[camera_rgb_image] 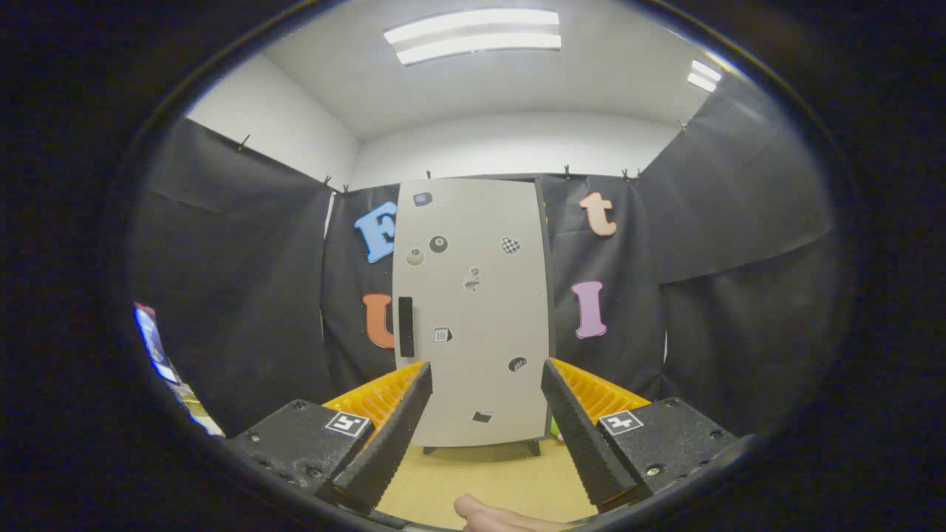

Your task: Open the shoe cabinet door, grab the shoes and put them into the shoe cabinet, then close the shoe cabinet door.

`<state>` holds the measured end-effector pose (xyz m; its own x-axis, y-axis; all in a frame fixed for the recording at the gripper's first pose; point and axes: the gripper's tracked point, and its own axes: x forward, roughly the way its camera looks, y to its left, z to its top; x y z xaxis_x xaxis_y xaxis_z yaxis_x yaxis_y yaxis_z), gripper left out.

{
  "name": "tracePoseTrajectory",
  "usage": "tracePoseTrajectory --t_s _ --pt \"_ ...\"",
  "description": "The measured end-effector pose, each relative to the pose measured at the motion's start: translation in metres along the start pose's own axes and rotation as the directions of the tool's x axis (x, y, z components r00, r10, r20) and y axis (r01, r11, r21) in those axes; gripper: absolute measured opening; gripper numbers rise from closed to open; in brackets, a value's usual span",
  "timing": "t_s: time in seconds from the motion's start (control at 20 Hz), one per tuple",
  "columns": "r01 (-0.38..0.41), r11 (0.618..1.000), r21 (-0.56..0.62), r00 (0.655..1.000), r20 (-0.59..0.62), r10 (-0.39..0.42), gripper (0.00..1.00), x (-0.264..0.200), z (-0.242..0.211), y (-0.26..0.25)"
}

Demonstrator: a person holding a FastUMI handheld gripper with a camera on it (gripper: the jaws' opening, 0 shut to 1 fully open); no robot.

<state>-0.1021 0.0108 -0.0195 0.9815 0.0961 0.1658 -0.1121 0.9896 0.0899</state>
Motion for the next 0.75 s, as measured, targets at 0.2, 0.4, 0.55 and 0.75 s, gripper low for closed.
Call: tracePoseTrajectory --t_s 0.2,0.4,0.55,0.75 --pt "0.123 0.991 -0.051 0.992 0.018 -0.123 0.98 -0.014 -0.004 -0.051" --pt "0.130 0.991 -0.025 0.991 0.020 -0.129 0.98 -0.022 -0.009 -0.075" --pt "0.134 0.991 -0.011 0.991 0.025 -0.133 0.98 -0.024 -0.012 -0.086" --pt "0.081 0.997 -0.013 0.996 0.040 -0.080 0.99 -0.026 -0.015 -0.075"
